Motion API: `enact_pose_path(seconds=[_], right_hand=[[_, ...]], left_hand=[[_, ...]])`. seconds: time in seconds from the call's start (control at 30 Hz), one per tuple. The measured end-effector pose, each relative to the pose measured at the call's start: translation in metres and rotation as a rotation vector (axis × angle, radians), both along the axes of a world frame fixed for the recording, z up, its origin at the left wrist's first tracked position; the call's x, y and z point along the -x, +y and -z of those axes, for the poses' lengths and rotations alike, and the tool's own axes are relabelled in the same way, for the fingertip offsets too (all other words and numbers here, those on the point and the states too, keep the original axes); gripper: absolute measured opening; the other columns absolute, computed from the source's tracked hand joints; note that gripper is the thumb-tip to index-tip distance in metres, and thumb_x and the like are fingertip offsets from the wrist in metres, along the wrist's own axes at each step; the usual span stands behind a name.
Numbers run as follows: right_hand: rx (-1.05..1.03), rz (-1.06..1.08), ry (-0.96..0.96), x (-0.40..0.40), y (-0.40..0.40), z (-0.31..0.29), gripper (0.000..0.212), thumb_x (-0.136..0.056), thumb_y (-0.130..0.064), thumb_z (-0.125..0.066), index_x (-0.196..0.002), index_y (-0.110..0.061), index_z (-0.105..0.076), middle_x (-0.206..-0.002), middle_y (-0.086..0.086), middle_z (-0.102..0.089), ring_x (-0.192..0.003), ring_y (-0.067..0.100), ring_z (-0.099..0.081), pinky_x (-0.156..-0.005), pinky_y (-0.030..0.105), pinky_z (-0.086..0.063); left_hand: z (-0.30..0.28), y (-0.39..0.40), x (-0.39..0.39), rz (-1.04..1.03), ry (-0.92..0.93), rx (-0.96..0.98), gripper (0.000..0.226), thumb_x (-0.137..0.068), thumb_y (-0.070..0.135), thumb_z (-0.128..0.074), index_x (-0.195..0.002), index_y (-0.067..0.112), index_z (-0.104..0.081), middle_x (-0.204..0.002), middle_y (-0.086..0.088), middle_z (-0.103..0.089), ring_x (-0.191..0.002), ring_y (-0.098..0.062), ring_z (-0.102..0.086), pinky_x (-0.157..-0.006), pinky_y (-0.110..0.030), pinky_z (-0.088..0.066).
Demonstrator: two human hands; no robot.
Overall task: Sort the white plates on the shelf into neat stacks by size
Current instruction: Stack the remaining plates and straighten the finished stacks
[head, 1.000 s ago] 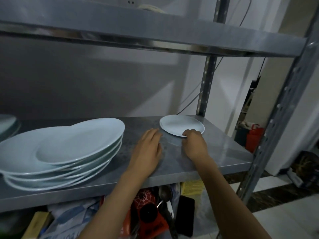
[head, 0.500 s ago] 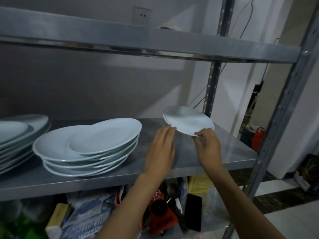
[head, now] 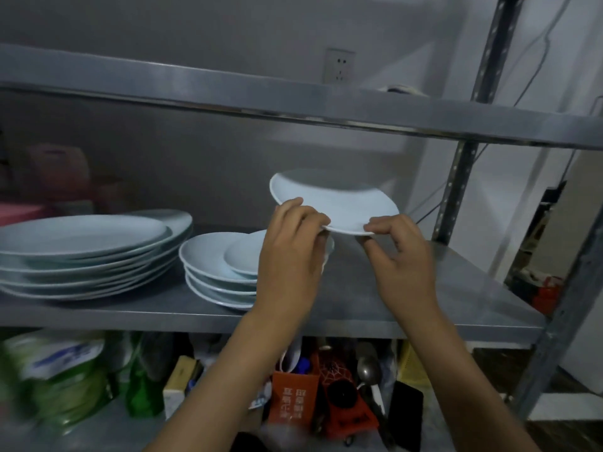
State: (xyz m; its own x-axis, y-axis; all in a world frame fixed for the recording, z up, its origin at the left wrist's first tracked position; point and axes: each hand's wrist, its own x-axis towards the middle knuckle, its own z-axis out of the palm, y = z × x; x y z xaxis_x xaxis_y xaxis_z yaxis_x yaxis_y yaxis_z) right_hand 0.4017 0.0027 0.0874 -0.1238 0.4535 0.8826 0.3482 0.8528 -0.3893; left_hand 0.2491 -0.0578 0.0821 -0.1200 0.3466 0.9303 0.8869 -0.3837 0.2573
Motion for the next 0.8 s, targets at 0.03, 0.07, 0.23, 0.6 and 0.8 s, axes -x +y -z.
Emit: enact_pose_path(seconds=[0.03, 0.07, 0.23, 0.6, 0.8], right_hand=[[-0.003, -0.030, -0.003, 0.011, -0.005, -0.001, 0.011, -0.083, 0.002, -0.068, -0.089, -0.007, -0.065, -0.096, 0.005, -0.062, -0.094, 0.001, -0.055, -0.085, 0.006, -0.039], [-0.003, -0.058, -0.004, 0.021, -0.009, -0.001, 0.011, -0.083, 0.002, -0.068, -0.089, -0.007, -0.065, -0.095, 0.005, -0.062, -0.094, 0.001, -0.055, -0.085, 0.007, -0.039], [0.018, -0.170, -0.018, 0.066, -0.025, 0.002, 0.010, -0.083, 0.000, -0.070, -0.089, -0.007, -0.066, -0.093, 0.000, -0.061, -0.093, -0.008, -0.054, -0.084, 0.004, -0.037], [0.123, -0.206, -0.258, 0.094, -0.012, 0.019, 0.017, -0.082, -0.003, -0.070, -0.093, -0.015, -0.075, -0.096, -0.008, -0.067, -0.100, 0.005, -0.058, -0.092, 0.012, -0.038], [0.131, -0.151, -0.247, 0.086, -0.014, 0.024, 0.039, -0.081, 0.009, -0.054, -0.108, -0.015, -0.071, -0.113, -0.008, -0.059, -0.114, 0.004, -0.049, -0.101, 0.006, -0.029]], left_hand=[[-0.001, -0.008, 0.010, -0.015, -0.005, 0.001, 0.011, -0.088, 0.000, -0.062, -0.097, 0.005, -0.064, -0.105, -0.008, -0.061, -0.120, -0.023, -0.045, -0.102, -0.013, -0.025], [0.000, -0.016, 0.020, -0.031, -0.016, 0.003, 0.009, -0.088, 0.001, -0.062, -0.096, 0.005, -0.064, -0.104, -0.007, -0.061, -0.120, -0.022, -0.045, -0.101, -0.010, -0.023], [0.006, -0.045, 0.056, -0.119, -0.086, 0.032, 0.009, -0.089, 0.005, -0.062, -0.097, 0.008, -0.065, -0.105, -0.004, -0.060, -0.112, -0.017, -0.047, -0.097, -0.007, -0.024], [0.035, -0.052, 0.087, -0.188, -0.169, 0.158, 0.012, -0.086, 0.003, -0.065, -0.095, 0.011, -0.066, -0.099, 0.003, -0.057, -0.097, -0.004, -0.041, -0.086, -0.002, -0.027], [0.046, -0.046, 0.092, -0.162, -0.158, 0.180, 0.015, -0.084, -0.002, -0.067, -0.092, 0.011, -0.067, -0.099, 0.002, -0.059, -0.108, -0.012, -0.047, -0.091, -0.003, -0.025]])
